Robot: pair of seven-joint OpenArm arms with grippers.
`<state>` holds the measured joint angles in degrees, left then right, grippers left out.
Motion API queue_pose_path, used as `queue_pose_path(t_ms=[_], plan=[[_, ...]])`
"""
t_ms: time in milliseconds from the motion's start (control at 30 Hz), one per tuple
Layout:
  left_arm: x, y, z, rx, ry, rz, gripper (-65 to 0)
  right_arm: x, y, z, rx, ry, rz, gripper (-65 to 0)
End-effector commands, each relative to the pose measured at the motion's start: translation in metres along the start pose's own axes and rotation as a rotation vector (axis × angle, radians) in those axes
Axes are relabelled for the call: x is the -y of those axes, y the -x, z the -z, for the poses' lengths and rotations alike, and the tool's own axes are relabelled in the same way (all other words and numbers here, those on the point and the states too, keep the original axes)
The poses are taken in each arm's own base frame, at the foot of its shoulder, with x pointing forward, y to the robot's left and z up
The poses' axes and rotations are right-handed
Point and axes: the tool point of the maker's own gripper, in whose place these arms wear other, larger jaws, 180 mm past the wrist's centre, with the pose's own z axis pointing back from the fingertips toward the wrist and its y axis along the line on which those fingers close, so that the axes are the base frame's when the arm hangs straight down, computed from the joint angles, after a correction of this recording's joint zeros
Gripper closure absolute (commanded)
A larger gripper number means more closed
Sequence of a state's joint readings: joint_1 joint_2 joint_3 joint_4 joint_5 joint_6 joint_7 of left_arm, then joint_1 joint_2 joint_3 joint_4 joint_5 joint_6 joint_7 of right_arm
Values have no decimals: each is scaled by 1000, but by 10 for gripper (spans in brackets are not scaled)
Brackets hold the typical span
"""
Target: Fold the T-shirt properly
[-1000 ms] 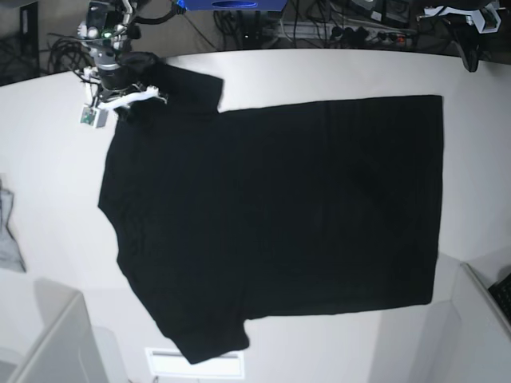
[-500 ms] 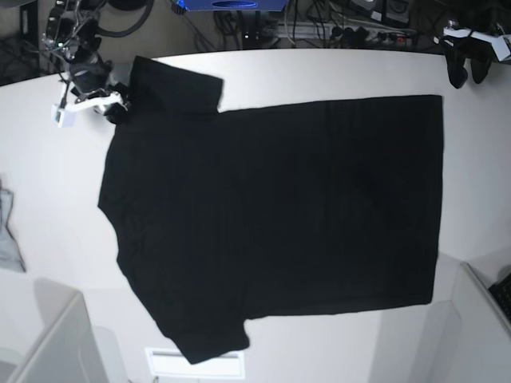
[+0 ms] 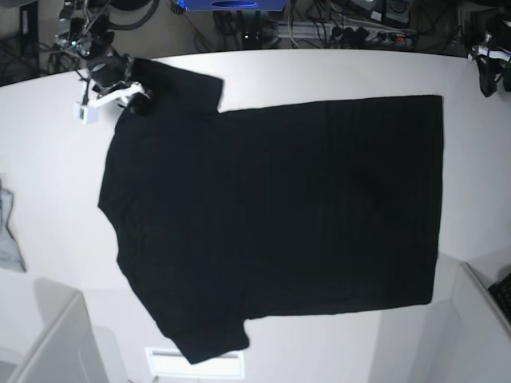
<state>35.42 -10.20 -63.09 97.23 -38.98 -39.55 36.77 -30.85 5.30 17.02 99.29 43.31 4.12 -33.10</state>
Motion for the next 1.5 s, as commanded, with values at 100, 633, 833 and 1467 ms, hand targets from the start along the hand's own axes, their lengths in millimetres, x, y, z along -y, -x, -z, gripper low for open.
queue_pose_path(t_ms=[100,633,833,1467], plan=[[0,-1,4,20,-18,4,-351,10,9,-1,-36,29,-2,-243],[34,38,51,-62,102,-118,-351,29,29,8,-99,66,35,0],[62,54,70,-103,179,-155,-351,29,28,7,-96,66,34,0],[98,72,91,-163,275,-177,0,37,19,5,-88,79,5,0]])
